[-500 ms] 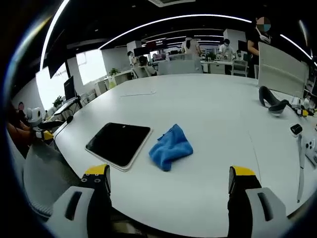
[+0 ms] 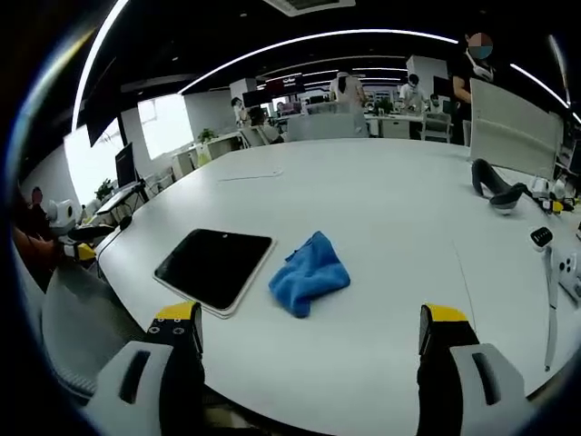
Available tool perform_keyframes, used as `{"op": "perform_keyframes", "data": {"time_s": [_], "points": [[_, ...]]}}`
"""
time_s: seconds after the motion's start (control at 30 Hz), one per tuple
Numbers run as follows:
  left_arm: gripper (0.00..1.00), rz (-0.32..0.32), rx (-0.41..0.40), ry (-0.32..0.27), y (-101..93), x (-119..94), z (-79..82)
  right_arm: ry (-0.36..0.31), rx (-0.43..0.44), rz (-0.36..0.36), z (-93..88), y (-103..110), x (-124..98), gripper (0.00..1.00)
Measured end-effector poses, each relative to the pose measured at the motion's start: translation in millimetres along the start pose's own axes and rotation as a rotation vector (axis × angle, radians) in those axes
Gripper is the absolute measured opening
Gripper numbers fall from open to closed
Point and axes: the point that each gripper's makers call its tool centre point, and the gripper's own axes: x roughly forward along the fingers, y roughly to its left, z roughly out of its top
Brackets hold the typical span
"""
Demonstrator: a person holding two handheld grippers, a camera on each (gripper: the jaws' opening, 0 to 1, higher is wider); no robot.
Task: Wipe the mirror surface with the cleaning cloth until all visible marks leave the cleaned area.
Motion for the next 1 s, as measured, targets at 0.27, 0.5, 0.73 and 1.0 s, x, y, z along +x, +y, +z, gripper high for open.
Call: {"op": "perform_keyframes", "data": {"time_s": [0.27, 0.5, 0.73, 1.0], "points": [[0.99, 0.014, 0.026, -0.012, 2.1, 1, 1.8, -0.008, -0.005, -0.003, 3.9, -2, 1, 0.98], [0.99, 0.044, 0.056, 0.001, 8.3, 4, -3.0, -0.007, -0.009, 0.001, 3.9, -2, 1, 0.98], [0.99, 0.037, 0.034, -0.007, 9.4, 4, -3.4, -0.006, -0.005, 0.002, 0.5, 1, -1, 0.98], [0.99, 0.019, 0.023, -0.004, 5.3, 3, -3.8, -0.004, -0.020, -0.015, 4.3, -5, -9, 0.98]]}}
